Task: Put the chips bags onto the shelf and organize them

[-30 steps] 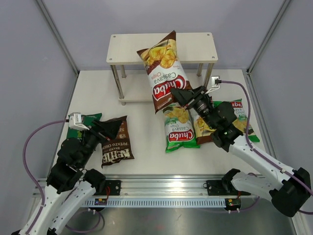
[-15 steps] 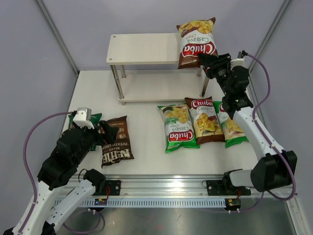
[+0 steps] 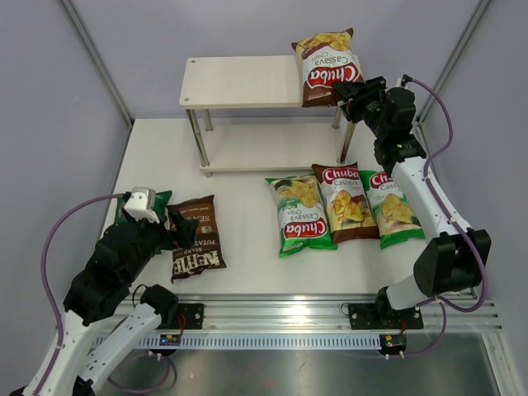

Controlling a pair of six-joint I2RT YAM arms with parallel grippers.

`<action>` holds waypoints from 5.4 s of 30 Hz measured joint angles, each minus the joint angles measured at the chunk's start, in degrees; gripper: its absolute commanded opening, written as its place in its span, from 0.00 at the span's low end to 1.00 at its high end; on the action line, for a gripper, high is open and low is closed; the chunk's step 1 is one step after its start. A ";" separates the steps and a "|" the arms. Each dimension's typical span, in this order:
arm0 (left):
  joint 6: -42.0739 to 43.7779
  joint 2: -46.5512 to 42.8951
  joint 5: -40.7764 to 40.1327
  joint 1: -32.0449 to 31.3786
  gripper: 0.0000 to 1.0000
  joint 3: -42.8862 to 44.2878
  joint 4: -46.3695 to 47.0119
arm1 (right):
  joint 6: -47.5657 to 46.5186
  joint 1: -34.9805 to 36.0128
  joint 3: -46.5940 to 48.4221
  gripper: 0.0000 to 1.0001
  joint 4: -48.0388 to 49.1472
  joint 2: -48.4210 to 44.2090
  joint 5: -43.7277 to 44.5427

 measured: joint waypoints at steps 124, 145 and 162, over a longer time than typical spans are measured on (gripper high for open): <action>-38.97 102.29 20.81 -22.84 0.91 33.79 57.02 | -25.97 -1.20 -32.11 0.99 -43.34 -68.65 -10.14; -32.02 89.79 11.30 -26.77 0.10 16.17 66.88 | -25.97 -1.20 -32.89 0.99 -42.99 -69.40 -9.92; 3.65 59.04 23.85 -28.41 0.12 4.00 60.98 | -43.85 -1.20 -14.62 1.00 -53.72 -61.64 -16.37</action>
